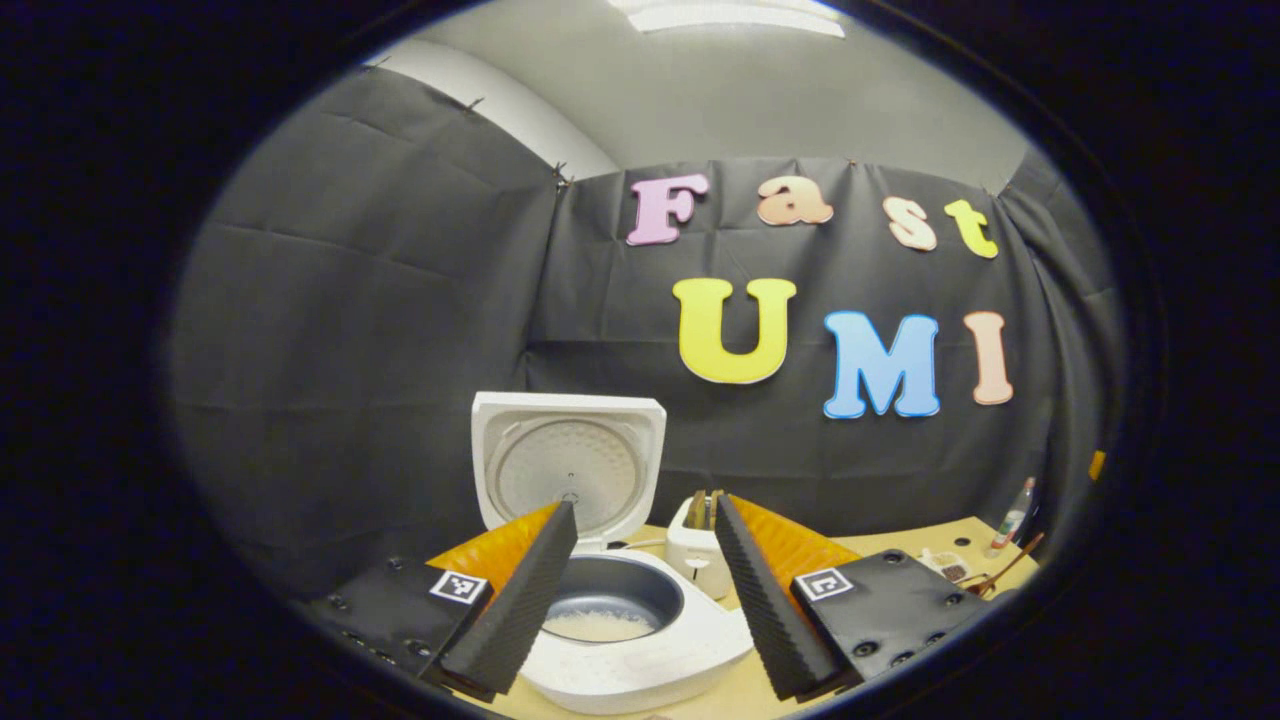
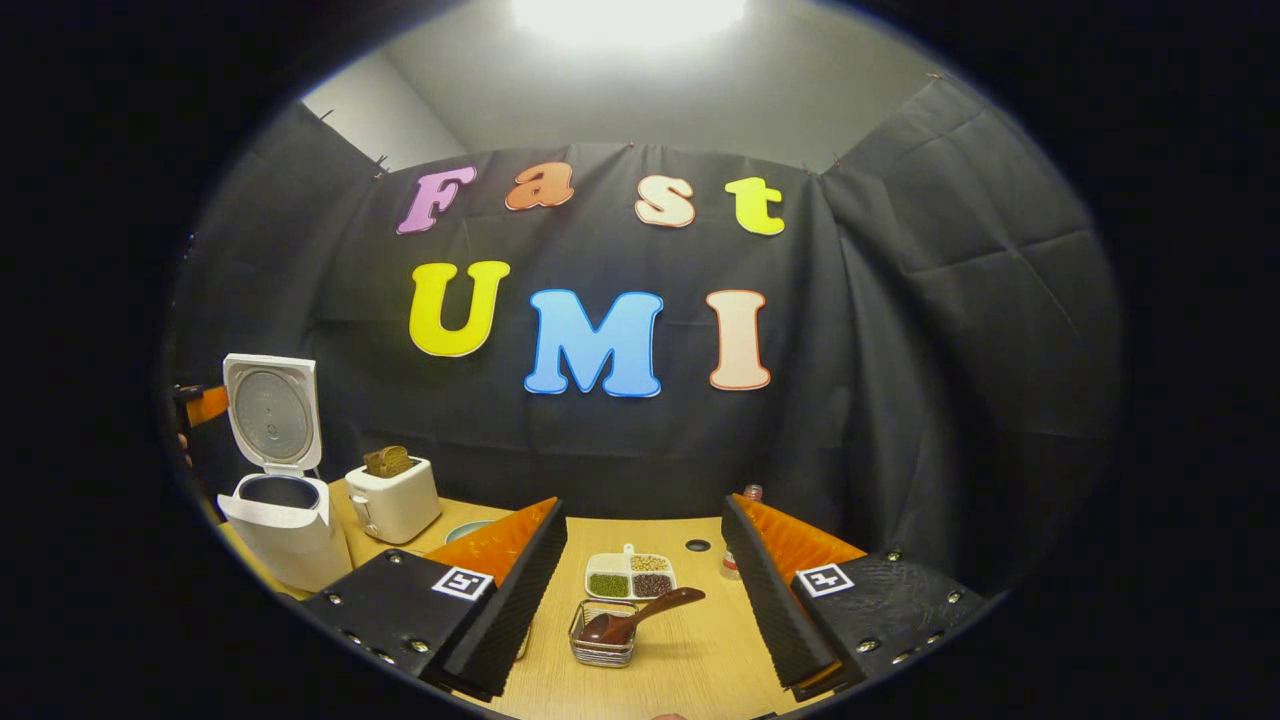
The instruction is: Close the left gripper, press the button to open the rice cooker; take a wooden spoon from the chopstick holder with the right hand, scoop a spoonful of rice and pour it into the rice cooker, then put the wooden spoon back into the chopstick holder.
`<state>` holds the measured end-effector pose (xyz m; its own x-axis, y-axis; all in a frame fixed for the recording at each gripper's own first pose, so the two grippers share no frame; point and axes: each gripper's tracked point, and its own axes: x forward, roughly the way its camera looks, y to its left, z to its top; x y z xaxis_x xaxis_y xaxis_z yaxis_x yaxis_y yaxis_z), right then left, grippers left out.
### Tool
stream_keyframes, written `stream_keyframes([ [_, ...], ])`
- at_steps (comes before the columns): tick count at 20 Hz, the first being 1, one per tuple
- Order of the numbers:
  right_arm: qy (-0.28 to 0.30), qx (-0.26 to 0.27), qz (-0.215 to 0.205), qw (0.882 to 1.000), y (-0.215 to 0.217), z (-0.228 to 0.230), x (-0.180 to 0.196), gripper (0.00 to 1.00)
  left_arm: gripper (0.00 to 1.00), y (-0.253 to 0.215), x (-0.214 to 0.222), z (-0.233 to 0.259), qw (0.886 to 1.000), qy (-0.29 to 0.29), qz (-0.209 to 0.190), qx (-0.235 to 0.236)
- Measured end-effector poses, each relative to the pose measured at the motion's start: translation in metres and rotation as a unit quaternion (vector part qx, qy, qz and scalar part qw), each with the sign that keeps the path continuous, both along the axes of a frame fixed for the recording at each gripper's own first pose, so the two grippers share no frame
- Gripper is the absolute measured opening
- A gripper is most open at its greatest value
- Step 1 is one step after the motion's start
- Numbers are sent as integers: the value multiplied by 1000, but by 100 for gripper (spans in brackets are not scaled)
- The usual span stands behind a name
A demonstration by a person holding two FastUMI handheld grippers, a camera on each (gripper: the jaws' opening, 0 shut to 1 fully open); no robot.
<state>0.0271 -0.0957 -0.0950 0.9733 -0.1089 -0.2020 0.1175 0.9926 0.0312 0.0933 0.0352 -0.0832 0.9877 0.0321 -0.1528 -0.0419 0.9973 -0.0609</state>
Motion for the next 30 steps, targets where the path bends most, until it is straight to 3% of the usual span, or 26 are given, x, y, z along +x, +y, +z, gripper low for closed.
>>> stream_keyframes([
  [4, 21, 23, -1, 1000, -11, -28, 19, 95, 95, -4, -23, 29, 1000, -24, 8, -2],
  [9, 62, 76, -11, 995, -26, -76, 41, 95, 95, -8, -47, 57, 998, -48, 7, 28],
  [20, 178, 183, -24, 966, -32, -186, 55, 95, 95, 2, -89, 75, 997, -50, 33, 55],
  [24, 200, 234, -12, 951, -16, -205, 60, 87, 96, 6, -97, 75, 996, -48, 38, 67],
  [27, 206, 249, -11, 946, -8, -211, 65, 34, 96, 9, -104, 75, 996, -45, 40, 72],
  [28, 214, 250, -7, 944, -6, -208, 58, 34, 96, 10, -106, 75, 996, -45, 41, 72],
  [29, 208, 258, -11, 943, -1, -214, 71, 20, 95, 11, -108, 75, 996, -45, 41, 72],
  [30, 213, 261, -6, 941, 0, -206, 63, 20, 95, 14, -107, 74, 995, -46, 43, 72],
])
